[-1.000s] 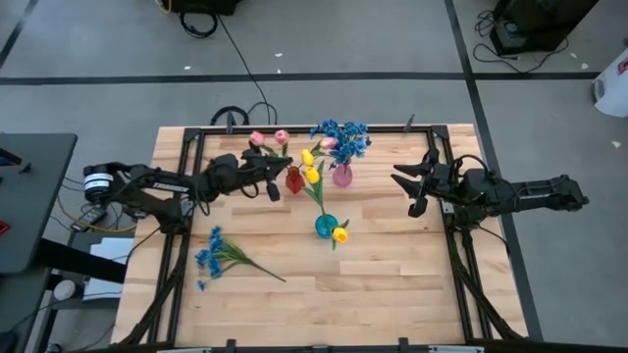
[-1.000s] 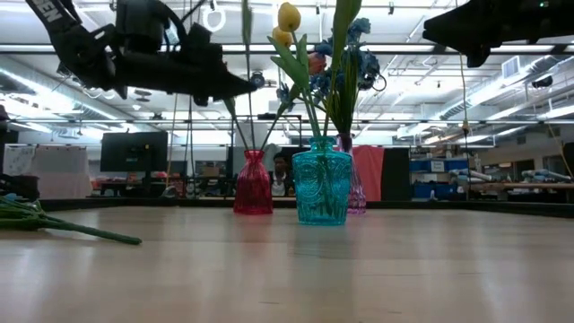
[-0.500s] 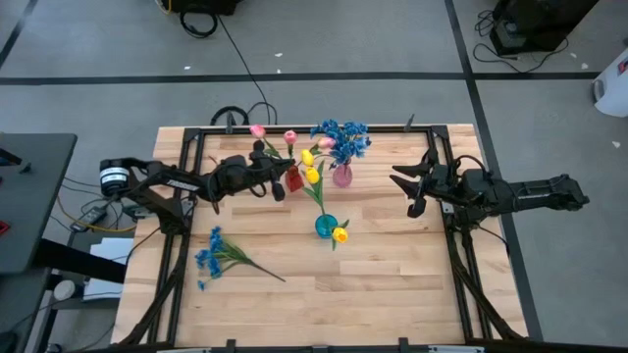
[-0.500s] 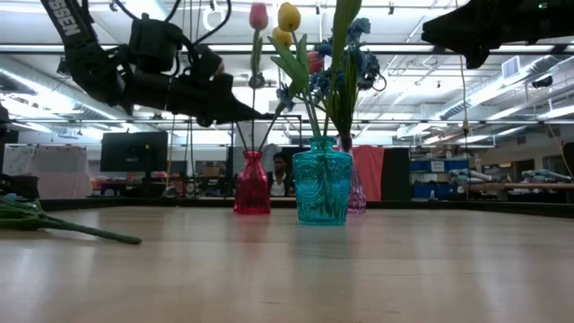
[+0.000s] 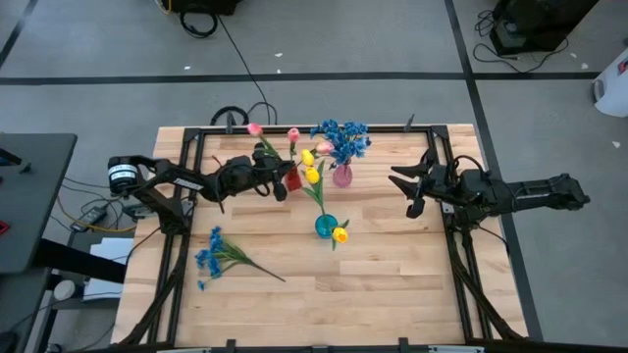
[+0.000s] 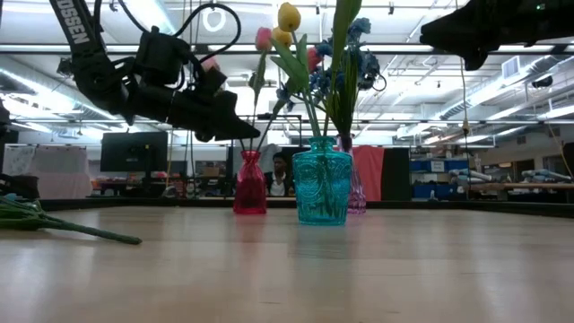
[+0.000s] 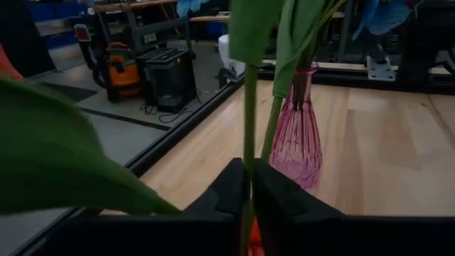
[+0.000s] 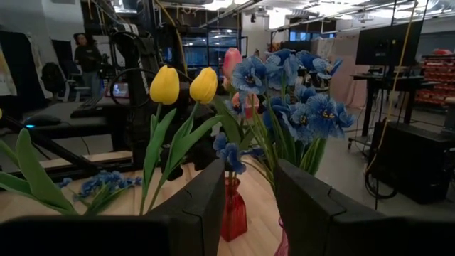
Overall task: Sort flowers into vase by color
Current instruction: Put the pink flower into the red vase, then put the blue flowers into the pink vase
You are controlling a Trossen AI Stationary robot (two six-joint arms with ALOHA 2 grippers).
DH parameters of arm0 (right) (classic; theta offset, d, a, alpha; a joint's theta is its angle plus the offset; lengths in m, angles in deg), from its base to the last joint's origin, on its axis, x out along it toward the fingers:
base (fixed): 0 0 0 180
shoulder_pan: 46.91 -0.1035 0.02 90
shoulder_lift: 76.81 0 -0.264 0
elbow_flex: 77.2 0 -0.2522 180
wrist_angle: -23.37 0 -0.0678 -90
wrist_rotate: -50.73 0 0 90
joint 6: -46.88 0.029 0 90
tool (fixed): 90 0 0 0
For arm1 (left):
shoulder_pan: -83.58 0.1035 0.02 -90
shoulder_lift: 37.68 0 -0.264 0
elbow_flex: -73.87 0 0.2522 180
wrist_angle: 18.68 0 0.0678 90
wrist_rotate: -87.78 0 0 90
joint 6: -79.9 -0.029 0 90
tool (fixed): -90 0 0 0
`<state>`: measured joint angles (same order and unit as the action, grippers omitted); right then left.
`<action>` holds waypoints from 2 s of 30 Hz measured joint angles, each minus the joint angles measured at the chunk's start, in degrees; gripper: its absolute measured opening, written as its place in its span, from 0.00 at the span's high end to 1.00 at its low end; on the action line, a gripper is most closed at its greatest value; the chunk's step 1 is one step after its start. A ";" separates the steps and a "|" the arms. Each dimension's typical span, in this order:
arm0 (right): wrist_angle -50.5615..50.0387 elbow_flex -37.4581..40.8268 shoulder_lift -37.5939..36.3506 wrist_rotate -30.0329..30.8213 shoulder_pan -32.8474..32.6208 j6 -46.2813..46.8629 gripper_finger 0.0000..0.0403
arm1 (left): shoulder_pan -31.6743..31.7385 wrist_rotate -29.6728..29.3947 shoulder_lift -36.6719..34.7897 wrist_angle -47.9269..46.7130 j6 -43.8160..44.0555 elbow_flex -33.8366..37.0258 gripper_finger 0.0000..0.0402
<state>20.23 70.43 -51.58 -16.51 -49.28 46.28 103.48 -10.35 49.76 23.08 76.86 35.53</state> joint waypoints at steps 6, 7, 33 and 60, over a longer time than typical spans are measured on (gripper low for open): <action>-0.01 0.00 0.00 0.00 0.00 0.42 0.67 | 0.00 -0.82 -0.18 -0.21 -1.06 0.01 0.71; 0.01 0.00 0.00 0.00 0.00 0.42 0.67 | 0.00 -0.82 -0.51 -0.40 -1.15 0.02 0.68; -1.70 0.00 0.00 0.26 0.00 3.04 0.67 | -18.26 31.36 -18.36 -46.30 -4.47 0.07 0.62; 2.03 2.67 1.71 0.15 -0.98 11.55 0.67 | -48.14 3.37 -13.79 -65.30 5.22 0.01 0.67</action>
<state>22.25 73.09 -49.87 -16.35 -50.26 57.83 55.34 -6.98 35.97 -42.22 82.08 35.54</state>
